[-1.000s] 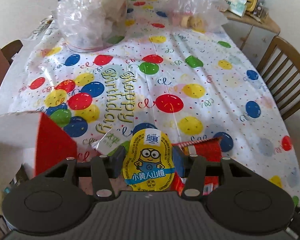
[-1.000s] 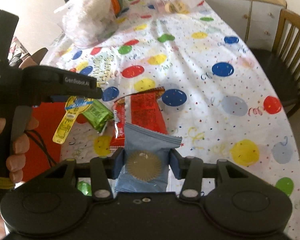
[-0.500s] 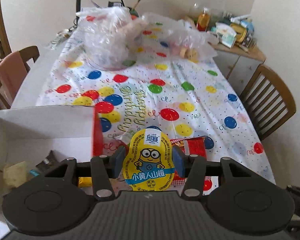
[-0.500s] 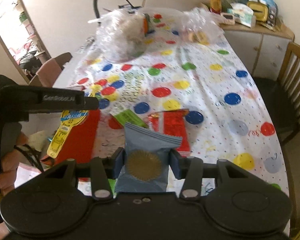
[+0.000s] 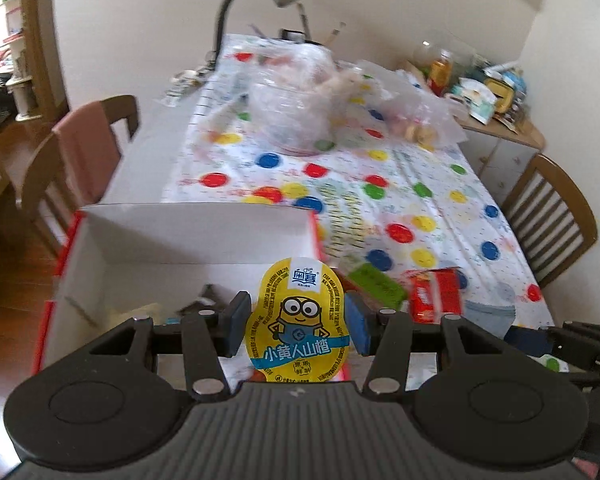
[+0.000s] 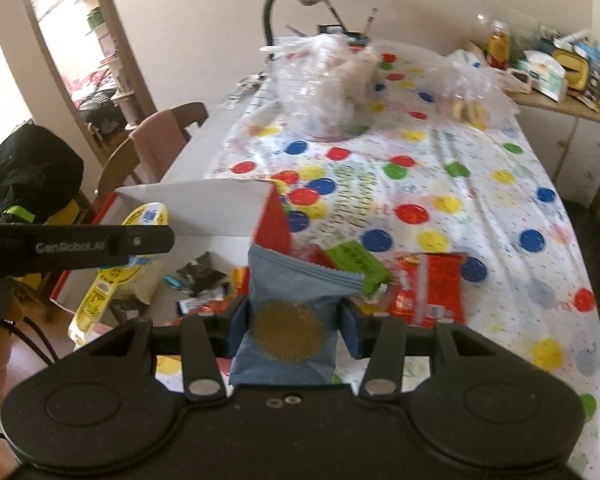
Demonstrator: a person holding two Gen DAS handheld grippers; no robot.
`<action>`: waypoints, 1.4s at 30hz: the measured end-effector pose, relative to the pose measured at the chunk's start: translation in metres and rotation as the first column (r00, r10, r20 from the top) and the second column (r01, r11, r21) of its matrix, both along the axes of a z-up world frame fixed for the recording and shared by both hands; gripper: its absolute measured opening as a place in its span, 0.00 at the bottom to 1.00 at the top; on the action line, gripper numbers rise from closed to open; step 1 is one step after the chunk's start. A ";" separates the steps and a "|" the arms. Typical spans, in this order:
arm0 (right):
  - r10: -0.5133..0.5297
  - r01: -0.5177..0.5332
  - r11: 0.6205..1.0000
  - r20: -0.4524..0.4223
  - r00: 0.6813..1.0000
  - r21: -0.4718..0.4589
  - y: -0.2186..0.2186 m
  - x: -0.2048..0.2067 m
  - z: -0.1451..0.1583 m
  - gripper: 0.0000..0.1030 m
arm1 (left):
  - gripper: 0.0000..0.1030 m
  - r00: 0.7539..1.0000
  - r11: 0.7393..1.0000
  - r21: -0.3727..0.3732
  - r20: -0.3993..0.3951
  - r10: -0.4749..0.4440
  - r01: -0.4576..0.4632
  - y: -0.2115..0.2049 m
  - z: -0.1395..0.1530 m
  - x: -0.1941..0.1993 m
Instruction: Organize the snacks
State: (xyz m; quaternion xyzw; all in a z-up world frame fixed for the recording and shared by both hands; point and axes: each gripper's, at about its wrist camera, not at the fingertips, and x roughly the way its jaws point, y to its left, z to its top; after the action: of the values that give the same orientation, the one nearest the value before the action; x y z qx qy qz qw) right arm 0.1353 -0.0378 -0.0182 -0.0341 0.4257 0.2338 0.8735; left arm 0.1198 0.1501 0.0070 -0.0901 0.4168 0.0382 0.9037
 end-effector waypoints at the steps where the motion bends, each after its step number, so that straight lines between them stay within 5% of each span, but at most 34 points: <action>1: 0.011 -0.011 1.000 0.002 1.000 0.000 0.008 0.000 0.000 0.45 | 0.48 1.000 1.000 0.001 0.001 0.010 -0.010 0.007 0.000 -0.003; 21: 0.138 -0.139 0.989 -0.039 0.990 -0.043 0.134 0.036 -0.043 0.45 | 0.48 0.988 0.986 0.088 -0.042 0.148 -0.144 0.136 -0.038 -0.004; 42: 0.207 -0.223 0.968 -0.139 0.968 -0.113 0.168 0.049 -0.101 0.44 | 0.49 0.984 0.992 0.122 -0.169 0.061 -0.040 0.134 -0.105 0.030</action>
State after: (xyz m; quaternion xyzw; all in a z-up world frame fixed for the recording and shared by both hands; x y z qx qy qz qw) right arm 0.1839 0.1299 -0.1193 -0.1210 0.4879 0.3012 0.8103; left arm 0.1501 0.2843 -0.0985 -0.0436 0.4878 0.0934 0.8668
